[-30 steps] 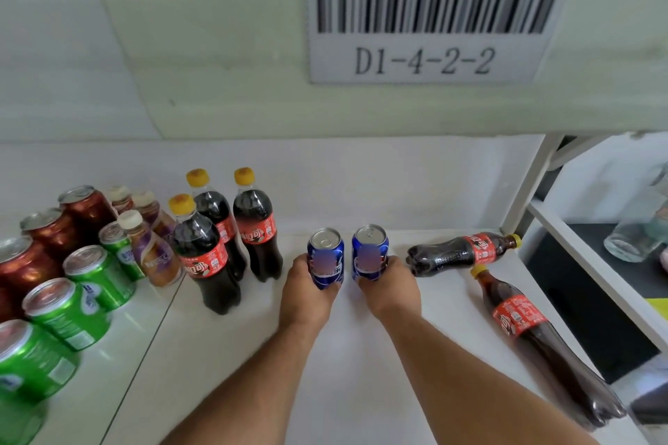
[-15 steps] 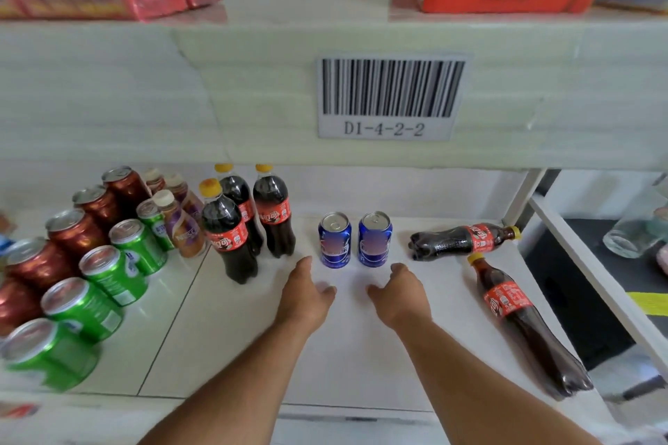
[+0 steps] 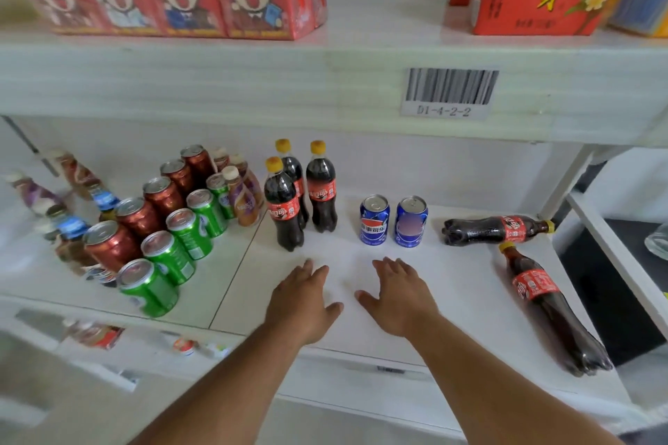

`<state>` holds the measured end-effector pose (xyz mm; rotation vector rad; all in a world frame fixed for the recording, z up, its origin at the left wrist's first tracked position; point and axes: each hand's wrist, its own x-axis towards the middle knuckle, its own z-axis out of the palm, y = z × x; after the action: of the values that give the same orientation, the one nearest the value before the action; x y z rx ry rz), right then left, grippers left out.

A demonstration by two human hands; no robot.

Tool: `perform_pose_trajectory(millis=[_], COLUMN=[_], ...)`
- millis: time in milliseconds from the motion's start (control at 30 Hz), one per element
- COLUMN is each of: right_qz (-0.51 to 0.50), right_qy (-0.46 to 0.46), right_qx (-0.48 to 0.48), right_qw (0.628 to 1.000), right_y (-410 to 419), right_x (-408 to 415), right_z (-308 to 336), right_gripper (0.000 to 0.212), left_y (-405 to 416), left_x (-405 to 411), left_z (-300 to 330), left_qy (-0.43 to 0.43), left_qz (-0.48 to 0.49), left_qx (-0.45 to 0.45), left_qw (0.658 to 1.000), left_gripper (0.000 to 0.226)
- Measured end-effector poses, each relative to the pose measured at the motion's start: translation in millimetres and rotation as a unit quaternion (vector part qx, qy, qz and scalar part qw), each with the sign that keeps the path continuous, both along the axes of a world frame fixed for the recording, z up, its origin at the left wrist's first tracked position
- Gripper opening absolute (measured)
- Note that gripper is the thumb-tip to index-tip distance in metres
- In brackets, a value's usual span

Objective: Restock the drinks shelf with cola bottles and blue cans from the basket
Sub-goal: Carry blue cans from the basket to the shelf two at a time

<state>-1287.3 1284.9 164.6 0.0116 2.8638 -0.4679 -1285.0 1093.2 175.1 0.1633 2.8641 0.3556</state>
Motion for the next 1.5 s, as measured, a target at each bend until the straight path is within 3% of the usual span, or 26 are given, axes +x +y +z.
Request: perform_pose_trajectory(millis=[333, 733, 1033, 1500], right_qz=[0.177, 0.448, 0.594, 0.769], right_qy=[0.0, 0.027, -0.004, -0.036], right_qx=[0.044, 0.036, 0.003, -0.027], right_qw=[0.983, 0.893, 0.804, 0.637], right_y=[-147.5, -343.1, -422.1, -526.1], right_x=[66.2, 166.5, 209.6, 388.2], right_z=[3.6, 10.8, 12.3, 11.0], right_gripper=[0.081, 0.082, 0.08, 0.079], left_y=[-146.2, -297.7, -312.9, -317.5], left_x=[111.1, 291.6, 386.6, 588.6], left_z=[-6.3, -12.0, 1.7, 10.0], left_qy=[0.008, -0.028, -0.056, -0.068], left_qz=[0.135, 0.383, 0.558, 0.778], left_qx=[-0.039, -0.075, -0.064, -0.044], left_qw=[0.99, 0.92, 0.826, 0.623], left_gripper=[0.077, 0.08, 0.08, 0.079])
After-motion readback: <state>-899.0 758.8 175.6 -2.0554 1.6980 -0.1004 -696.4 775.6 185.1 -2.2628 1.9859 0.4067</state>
